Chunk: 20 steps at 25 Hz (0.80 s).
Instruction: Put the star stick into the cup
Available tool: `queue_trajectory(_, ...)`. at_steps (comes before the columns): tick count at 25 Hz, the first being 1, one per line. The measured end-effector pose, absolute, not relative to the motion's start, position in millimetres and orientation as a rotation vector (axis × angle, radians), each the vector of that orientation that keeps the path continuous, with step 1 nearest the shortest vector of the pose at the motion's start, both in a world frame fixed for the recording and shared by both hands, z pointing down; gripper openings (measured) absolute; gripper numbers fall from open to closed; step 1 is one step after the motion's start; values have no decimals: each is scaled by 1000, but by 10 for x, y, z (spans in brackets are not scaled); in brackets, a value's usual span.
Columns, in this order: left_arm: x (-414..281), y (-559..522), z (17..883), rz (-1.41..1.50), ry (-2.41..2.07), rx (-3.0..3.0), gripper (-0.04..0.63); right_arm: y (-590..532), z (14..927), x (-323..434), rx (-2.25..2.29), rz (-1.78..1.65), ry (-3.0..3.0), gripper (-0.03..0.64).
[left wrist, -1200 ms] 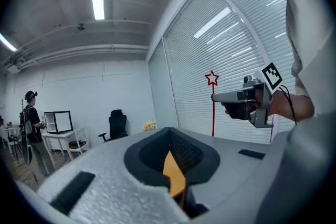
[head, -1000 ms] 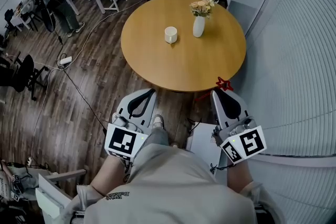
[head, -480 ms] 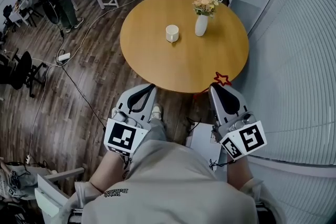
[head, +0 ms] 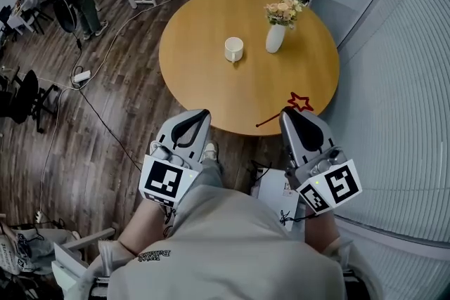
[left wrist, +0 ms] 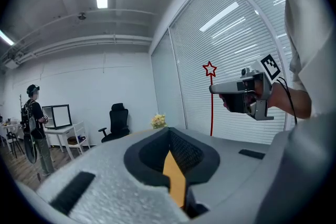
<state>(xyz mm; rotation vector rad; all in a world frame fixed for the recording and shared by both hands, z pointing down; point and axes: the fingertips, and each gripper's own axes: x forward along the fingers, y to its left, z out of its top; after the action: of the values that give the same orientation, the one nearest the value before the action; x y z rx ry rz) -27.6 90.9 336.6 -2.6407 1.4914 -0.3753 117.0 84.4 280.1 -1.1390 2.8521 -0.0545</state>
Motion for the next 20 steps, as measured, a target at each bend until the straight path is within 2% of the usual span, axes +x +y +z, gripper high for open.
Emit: queue_trajectory(20,-923,-1137,3110,-378,1370,-2773,20,-1197,2533,473,-1321,-65,2839,35)
